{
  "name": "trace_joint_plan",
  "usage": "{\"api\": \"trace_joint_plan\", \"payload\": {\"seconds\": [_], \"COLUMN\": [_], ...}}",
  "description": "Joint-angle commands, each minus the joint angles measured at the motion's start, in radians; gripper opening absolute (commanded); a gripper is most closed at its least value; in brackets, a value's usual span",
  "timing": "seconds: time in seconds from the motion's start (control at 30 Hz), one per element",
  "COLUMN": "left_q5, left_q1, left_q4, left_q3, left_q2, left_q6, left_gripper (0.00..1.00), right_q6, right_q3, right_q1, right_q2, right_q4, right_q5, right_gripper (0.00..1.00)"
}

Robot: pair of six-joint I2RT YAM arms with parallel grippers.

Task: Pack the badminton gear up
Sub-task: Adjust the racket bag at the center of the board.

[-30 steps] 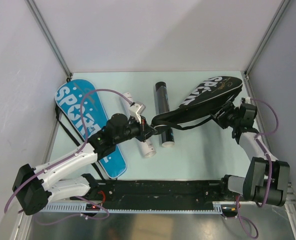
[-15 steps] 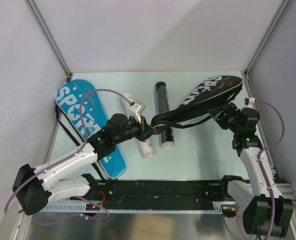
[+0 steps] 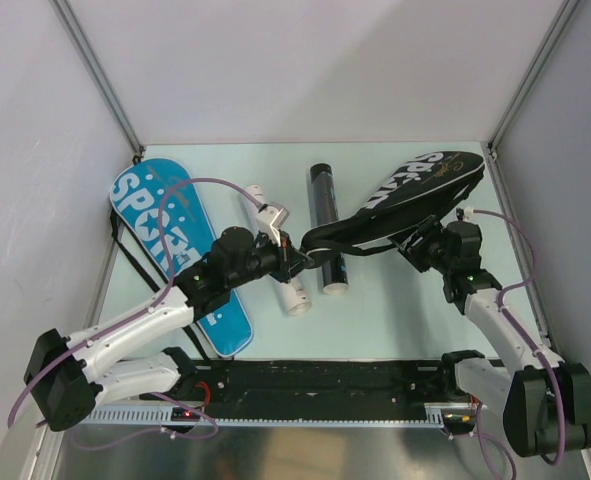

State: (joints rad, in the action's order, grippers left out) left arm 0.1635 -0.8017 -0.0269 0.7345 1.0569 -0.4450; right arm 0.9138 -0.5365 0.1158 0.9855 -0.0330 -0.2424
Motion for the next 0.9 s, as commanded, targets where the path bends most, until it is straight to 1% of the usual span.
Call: {"api": "trace_joint_plan", "payload": {"seconds": [0.0,0.23,0.33,0.37,0.43,0.5,0.53,0.57,0.6,0.67,0.77,0.87], "left_q5": [0.003,0.01,0.01,0.009,0.004,-0.008,-0.017,-0.028,-0.037,-0.053,-0.076,-0.083], "left_q1": [0.007,0.007,0.006,0.006,0.006,0.008,0.008,0.007,0.007,0.007,0.007,0.005], "left_q4": [-0.007,-0.007,-0.007,-0.007,-0.007,-0.006,-0.002,0.003,0.011,0.018,0.045,0.064], "left_q3": [0.058,0.057,0.06,0.059,0.059,0.056,0.056,0.056,0.058,0.058,0.055,0.057], "left_q2": [-0.039,-0.038,-0.031,-0.028,-0.024,-0.019,-0.016,-0.012,-0.008,-0.002,-0.002,0.001], "left_q6": [-0.039,-0.053,-0.056,-0.055,-0.055,-0.051,-0.041,-0.034,-0.023,-0.003,0.029,0.066], "left_gripper": [0.0,0.0,0.0,0.0,0.0,0.0,0.0,0.0,0.0,0.0,0.0,0.0], "right_q6": [0.069,0.07,0.07,0.071,0.063,0.046,0.04,0.025,0.012,-0.019,-0.066,-0.128], "right_q3": [0.021,0.056,0.069,0.071,0.071,0.07,0.069,0.07,0.07,0.069,0.053,-0.003], "right_q1": [0.028,0.038,0.035,0.033,0.028,0.02,0.014,0.01,0.008,0.01,0.01,0.0], "right_q2": [0.043,0.111,0.166,0.187,0.21,0.2,0.175,0.148,0.102,0.01,-0.101,-0.126], "right_q4": [0.145,0.252,0.322,0.345,0.37,0.346,0.318,0.275,0.243,0.192,0.191,0.227], "right_q5": [0.084,0.192,0.198,0.195,0.187,0.193,0.206,0.218,0.248,0.298,0.339,0.334], "right_gripper": [0.6,0.63,0.62,0.6,0.5,0.29,0.16,0.08,0.04,0.01,0.0,0.0]}}
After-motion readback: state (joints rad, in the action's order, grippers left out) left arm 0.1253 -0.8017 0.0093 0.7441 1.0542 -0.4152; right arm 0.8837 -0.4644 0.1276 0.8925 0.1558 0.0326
